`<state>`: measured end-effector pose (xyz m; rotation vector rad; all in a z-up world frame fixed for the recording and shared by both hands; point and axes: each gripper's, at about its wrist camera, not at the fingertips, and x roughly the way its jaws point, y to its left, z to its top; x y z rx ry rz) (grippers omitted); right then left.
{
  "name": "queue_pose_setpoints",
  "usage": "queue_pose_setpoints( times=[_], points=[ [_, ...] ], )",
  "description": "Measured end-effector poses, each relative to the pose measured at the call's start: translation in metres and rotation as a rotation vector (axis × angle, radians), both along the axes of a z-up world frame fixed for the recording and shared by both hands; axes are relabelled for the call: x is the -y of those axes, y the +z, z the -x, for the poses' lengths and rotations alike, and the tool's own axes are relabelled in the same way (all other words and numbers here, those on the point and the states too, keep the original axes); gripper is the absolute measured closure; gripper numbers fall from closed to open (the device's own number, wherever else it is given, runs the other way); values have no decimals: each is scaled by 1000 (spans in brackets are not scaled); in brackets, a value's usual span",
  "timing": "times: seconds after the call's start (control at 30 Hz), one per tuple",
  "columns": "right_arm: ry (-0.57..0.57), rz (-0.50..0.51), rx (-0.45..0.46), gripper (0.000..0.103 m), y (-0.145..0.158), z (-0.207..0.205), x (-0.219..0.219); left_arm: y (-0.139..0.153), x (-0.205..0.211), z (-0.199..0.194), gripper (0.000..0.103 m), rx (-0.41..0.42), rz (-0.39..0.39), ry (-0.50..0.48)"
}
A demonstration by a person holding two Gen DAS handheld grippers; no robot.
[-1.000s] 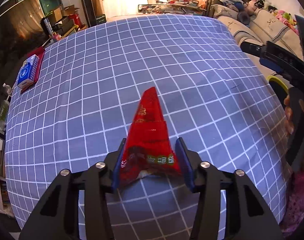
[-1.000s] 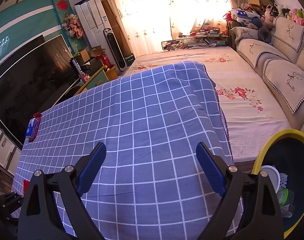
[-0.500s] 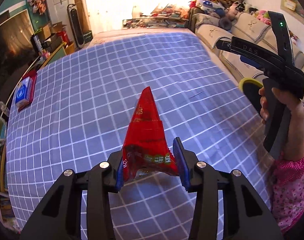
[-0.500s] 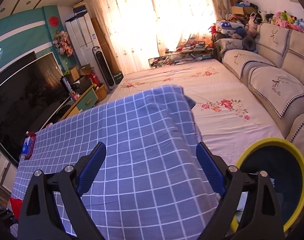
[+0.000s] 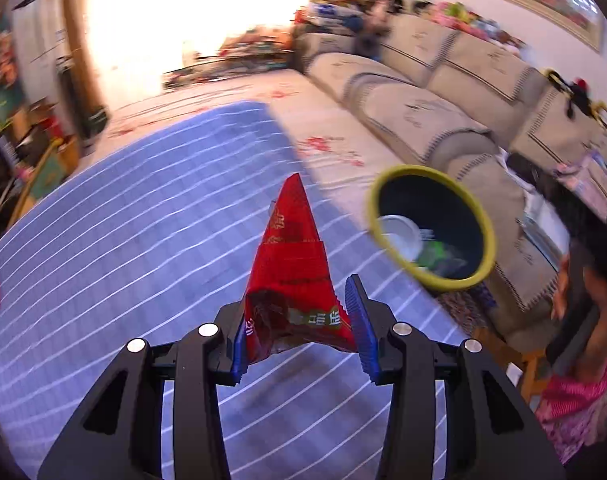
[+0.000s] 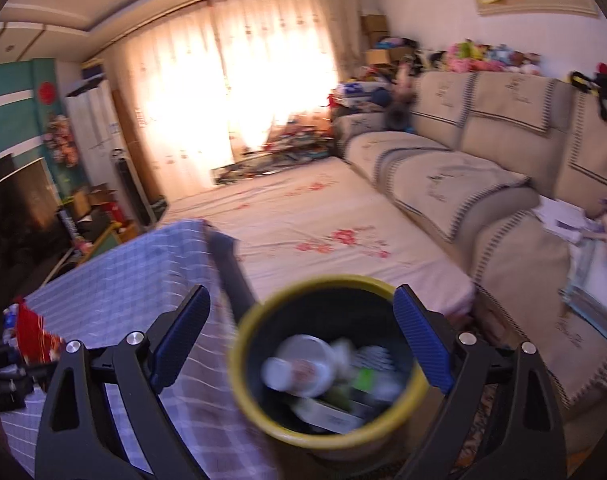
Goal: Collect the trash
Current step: 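Carry the snack bag over the bin and open the left tool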
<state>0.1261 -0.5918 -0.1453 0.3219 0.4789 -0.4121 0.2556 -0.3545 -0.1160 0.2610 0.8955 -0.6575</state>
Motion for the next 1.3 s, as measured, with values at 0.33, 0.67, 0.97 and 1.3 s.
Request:
queue_pose_setpoints(
  times=[0.33, 0.67, 0.97, 1.3],
  points=[
    [-217, -65, -77, 15, -44, 75, 81, -21, 157, -8, 60, -57, -46, -219],
    [-235, -82, -101, 15, -56, 87, 93, -71, 268, -29, 28, -74, -136, -290],
    [-220, -80, -100, 15, -50, 88, 87, -85, 276, -59, 10, -67, -141, -193],
    [-89, -49, -104, 12, -34, 81, 33, -1, 133, -19, 5, 87, 39, -19]
  ],
)
